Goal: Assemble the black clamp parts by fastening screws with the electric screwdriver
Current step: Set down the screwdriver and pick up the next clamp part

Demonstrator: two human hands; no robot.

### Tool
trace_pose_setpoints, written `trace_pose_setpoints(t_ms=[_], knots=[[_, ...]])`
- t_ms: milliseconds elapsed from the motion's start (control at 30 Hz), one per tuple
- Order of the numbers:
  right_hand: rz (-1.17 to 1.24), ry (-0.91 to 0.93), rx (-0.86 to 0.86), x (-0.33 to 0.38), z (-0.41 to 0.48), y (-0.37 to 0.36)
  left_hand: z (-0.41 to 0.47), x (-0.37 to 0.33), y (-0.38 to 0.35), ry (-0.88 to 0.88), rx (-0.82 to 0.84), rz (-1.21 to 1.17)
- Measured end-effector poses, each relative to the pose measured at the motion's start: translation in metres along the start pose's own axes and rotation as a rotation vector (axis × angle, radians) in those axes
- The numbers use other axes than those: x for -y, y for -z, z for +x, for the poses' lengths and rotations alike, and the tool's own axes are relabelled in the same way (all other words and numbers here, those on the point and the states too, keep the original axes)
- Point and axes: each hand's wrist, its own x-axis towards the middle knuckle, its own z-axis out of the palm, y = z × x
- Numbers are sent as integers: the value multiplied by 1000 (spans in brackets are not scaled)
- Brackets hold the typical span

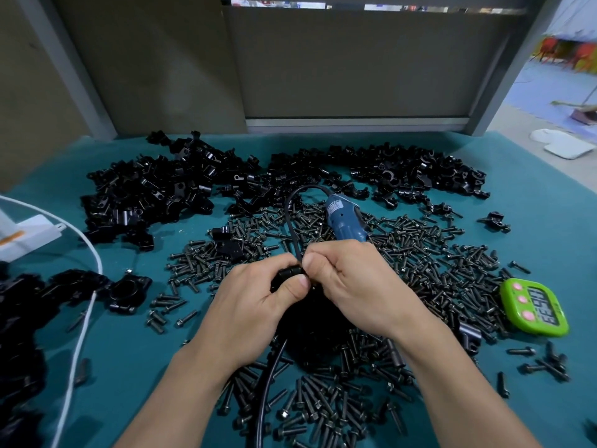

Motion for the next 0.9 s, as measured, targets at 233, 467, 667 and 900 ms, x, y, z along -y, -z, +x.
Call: trace_pose_setpoints(t_ms=[233,467,667,900], knots=[[77,-85,-12,2,-1,2,3,2,-1,12,5,15],[246,-19,-56,-1,0,7,5,4,-5,24,33,-89],[409,37,-97,-3,0,7,6,4,-6,72,42,-216],[464,71,-27,-7,1,9,6,3,-5,209,62,-289]])
